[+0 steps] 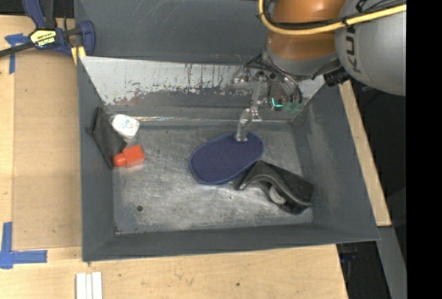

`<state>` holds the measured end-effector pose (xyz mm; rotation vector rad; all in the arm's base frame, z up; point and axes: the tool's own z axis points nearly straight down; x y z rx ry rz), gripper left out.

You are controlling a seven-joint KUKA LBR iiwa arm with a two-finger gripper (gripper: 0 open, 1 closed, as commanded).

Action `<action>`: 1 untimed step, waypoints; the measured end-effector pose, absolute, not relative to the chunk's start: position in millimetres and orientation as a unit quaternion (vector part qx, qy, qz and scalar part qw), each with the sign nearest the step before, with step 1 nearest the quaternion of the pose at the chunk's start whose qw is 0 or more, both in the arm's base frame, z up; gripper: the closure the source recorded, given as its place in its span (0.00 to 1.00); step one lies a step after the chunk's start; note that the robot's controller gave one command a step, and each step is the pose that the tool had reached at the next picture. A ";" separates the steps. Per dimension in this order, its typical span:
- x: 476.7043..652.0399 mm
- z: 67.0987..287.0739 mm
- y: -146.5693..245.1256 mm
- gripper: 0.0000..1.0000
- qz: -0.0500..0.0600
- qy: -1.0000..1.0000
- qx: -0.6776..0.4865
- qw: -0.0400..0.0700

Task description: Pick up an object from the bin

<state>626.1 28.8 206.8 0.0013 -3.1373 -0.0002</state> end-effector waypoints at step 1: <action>596.7 101.1 -9.0 0.00 0.000 -0.994 0.109 -0.006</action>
Offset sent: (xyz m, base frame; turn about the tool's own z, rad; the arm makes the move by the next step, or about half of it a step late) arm -0.0404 -0.0472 -0.1368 -0.2480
